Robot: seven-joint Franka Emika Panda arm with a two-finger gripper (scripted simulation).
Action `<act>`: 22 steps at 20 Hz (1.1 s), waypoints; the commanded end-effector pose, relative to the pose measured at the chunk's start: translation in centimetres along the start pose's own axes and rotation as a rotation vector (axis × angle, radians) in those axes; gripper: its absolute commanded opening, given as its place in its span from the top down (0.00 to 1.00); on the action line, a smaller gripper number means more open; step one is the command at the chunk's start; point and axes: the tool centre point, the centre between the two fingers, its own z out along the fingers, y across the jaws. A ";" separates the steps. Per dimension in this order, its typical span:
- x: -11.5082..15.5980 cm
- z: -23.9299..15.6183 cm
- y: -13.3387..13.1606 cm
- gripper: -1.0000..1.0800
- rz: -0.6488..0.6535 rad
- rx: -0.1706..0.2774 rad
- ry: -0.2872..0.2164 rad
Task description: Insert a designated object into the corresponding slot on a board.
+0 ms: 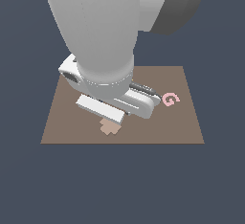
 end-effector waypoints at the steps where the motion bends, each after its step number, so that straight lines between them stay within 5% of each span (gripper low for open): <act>1: 1.0 1.3 -0.3 0.04 0.066 0.000 0.000; 11: 3.4 4.4 -0.7 0.04 0.223 0.000 -0.002; 22: 3.8 5.4 -0.6 0.04 0.245 0.000 -0.003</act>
